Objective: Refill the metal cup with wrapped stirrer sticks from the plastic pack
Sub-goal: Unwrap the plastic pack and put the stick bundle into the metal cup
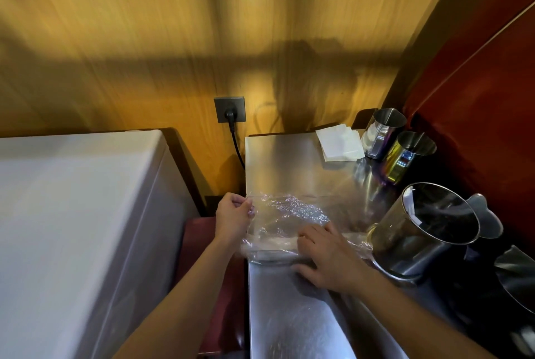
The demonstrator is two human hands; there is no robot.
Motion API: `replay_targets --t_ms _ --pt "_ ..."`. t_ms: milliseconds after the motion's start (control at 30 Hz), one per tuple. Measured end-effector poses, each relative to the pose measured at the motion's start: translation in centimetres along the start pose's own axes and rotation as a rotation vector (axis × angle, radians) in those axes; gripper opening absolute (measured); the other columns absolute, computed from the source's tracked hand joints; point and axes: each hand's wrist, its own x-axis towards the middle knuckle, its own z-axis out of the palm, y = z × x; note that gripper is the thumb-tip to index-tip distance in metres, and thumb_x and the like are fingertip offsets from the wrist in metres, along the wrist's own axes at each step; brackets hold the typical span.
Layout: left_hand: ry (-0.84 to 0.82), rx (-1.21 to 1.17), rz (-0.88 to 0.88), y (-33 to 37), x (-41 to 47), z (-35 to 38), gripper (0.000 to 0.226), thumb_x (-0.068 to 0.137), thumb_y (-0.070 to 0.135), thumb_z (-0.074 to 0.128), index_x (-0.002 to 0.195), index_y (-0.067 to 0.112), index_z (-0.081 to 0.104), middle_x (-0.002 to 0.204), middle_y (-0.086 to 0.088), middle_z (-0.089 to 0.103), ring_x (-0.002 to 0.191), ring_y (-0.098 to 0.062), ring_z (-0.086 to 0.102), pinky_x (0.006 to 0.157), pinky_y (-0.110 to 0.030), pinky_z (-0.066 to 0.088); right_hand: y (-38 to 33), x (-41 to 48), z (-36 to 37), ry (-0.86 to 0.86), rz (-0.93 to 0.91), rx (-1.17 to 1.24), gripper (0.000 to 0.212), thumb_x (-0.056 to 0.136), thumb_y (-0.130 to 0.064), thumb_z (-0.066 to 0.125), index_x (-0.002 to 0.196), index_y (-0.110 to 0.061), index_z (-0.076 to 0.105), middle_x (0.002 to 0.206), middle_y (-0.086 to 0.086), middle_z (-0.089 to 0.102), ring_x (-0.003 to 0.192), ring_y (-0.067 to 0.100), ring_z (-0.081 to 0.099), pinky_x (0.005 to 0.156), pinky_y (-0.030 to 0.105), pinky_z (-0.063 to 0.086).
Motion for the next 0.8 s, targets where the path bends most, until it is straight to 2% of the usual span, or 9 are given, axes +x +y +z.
replay_targets --t_ms 100,167,267,333,467,567,633,733,800 --pt "-0.013 -0.011 0.019 0.0 -0.2 0.1 0.016 0.088 0.016 0.059 0.074 0.015 0.051 0.073 -0.007 0.061 0.061 -0.014 0.057 0.054 -0.026 0.045 -0.2 0.8 -1.2 -0.107 0.037 0.134 0.023 0.079 -0.032 0.057 0.072 -0.011 0.062 0.086 0.006 0.064 0.083 0.026 0.059 0.077 0.033 0.042" --pt "-0.026 0.002 0.033 -0.1 -0.3 0.2 0.014 0.088 0.018 0.059 0.076 0.016 0.051 0.075 -0.006 0.062 0.062 -0.012 0.058 0.054 -0.024 0.045 -0.1 1.1 -1.1 -0.168 0.117 0.169 0.022 0.079 -0.031 0.058 0.088 -0.012 0.062 0.102 0.005 0.060 0.100 0.024 0.054 0.090 0.035 0.039" --pt "-0.056 0.029 0.017 -0.3 -0.4 0.2 0.018 0.086 0.029 0.061 0.087 0.017 0.047 0.084 -0.007 0.062 0.070 -0.015 0.060 0.059 -0.030 0.046 0.2 0.9 -0.6 -0.391 0.269 0.243 0.069 0.069 -0.046 0.068 0.127 -0.022 0.041 0.130 0.000 0.047 0.124 0.017 0.039 0.104 0.039 0.020" --pt "-0.108 0.101 -0.050 -0.7 -0.5 0.1 0.034 0.081 0.031 0.067 0.098 0.015 0.042 0.084 -0.007 0.060 0.074 -0.020 0.061 0.060 -0.036 0.048 0.2 0.6 -0.3 -0.486 0.291 0.212 0.082 0.065 -0.049 0.071 0.135 -0.026 0.033 0.136 -0.001 0.044 0.128 0.017 0.037 0.105 0.042 0.017" --pt "-0.134 0.117 -0.098 -2.3 -0.7 -0.1 0.021 0.081 0.005 0.065 0.070 0.011 0.048 0.063 -0.010 0.058 0.060 -0.027 0.062 0.063 -0.046 0.052 -0.4 0.0 -0.2 -0.333 0.203 0.026 0.066 0.065 -0.038 0.069 0.125 -0.020 0.045 0.117 0.003 0.056 0.111 0.023 0.048 0.094 0.037 0.024" --pt "0.004 0.081 -0.084 -2.6 -0.9 -0.3 0.021 0.082 0.006 0.064 0.066 0.012 0.051 0.059 -0.006 0.059 0.050 -0.017 0.058 0.053 -0.037 0.052 -1.4 -0.4 -0.4 0.005 0.096 -0.208 0.047 0.053 -0.023 0.076 0.097 -0.013 0.061 0.083 0.004 0.064 0.075 0.025 0.059 0.072 0.033 0.031" --pt "0.059 0.073 -0.063 -2.3 -0.9 -0.4 0.019 0.081 0.010 0.065 0.067 0.013 0.053 0.066 -0.008 0.060 0.056 -0.020 0.057 0.051 -0.034 0.049 -1.6 -0.9 -0.4 0.108 0.000 -0.178 0.038 0.058 -0.021 0.072 0.094 -0.013 0.061 0.084 0.004 0.064 0.074 0.024 0.058 0.071 0.033 0.033" --pt "0.085 0.088 -0.028 -2.0 -0.8 -0.7 0.015 0.080 0.013 0.066 0.070 0.013 0.055 0.072 -0.009 0.061 0.064 -0.023 0.057 0.058 -0.036 0.049 -1.3 -1.9 -0.8 0.050 -0.118 -0.058 0.026 0.069 -0.038 0.067 0.079 -0.016 0.061 0.081 0.002 0.064 0.073 0.021 0.058 0.069 0.031 0.044" --pt "0.077 0.082 -0.019 -1.7 -0.8 -0.6 0.015 0.081 0.014 0.066 0.071 0.014 0.055 0.073 -0.008 0.060 0.065 -0.021 0.056 0.059 -0.036 0.049 -1.3 -2.4 -1.3 -0.035 -0.119 0.038 0.031 0.077 -0.046 0.058 0.072 -0.016 0.063 0.076 0.001 0.064 0.070 0.020 0.059 0.068 0.027 0.039"
